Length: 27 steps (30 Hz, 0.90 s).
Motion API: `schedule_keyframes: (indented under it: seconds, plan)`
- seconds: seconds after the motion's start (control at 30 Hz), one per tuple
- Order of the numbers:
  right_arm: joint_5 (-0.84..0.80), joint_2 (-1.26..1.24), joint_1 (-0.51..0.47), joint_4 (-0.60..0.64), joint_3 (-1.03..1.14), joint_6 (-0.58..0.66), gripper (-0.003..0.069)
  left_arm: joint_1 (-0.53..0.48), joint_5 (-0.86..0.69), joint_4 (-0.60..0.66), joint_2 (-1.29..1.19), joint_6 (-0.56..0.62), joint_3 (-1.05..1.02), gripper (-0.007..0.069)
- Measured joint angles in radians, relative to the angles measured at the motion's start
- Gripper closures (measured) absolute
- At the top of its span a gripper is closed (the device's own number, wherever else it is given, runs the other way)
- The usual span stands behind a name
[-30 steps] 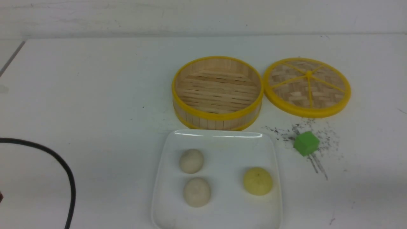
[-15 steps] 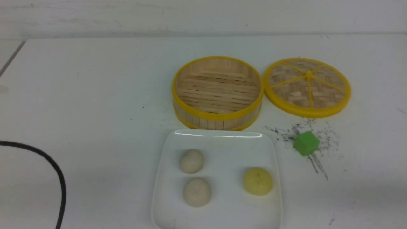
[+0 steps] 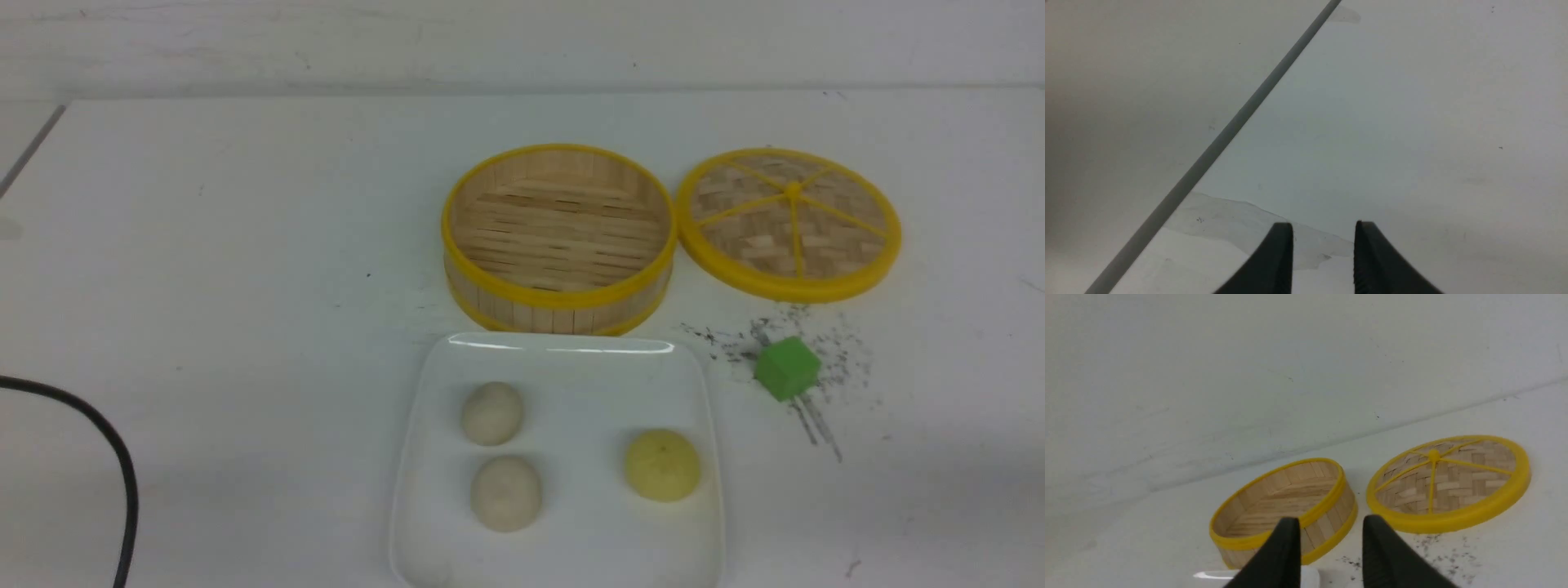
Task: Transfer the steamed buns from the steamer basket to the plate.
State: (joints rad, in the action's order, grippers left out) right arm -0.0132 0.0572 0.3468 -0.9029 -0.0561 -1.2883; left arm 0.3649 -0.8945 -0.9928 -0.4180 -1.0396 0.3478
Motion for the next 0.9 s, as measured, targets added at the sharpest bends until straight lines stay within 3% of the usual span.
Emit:
schedule_keyframes:
  seconds: [0.1,0.13,0.17,0.27,0.53,0.73,0.9]
  plan:
    - [-0.016,0.0,0.0,0.269,0.0,0.378,0.0419,0.0,0.0,0.0,0.0,0.0,0.0,0.0381]
    - [-0.019,0.0,0.0,0.284,0.0,0.378,0.0419,0.0,0.0,0.0,0.0,0.0,0.0,0.0381]
    - [-0.04,0.0,0.0,0.376,0.0,0.488,0.042,0.0,0.0,0.0,0.0,0.0,0.0,0.0381]
    - [-0.102,0.0,0.0,0.499,0.0,0.654,0.042,0.0,0.0,0.0,0.0,0.0,0.0,0.0381]
    - [-0.266,0.0,0.0,0.517,0.0,0.74,0.042,0.0,0.0,0.0,0.0,0.0,0.0,0.0381]
    - [-0.283,0.0,0.0,0.518,0.03,0.761,0.042,0.0,0.0,-0.002,0.0,0.0,0.0,0.0381]
    - [-0.232,0.0,0.0,0.656,0.082,0.904,0.0419,0.0,0.0,-0.003,0.0,0.0,0.0,0.0381]
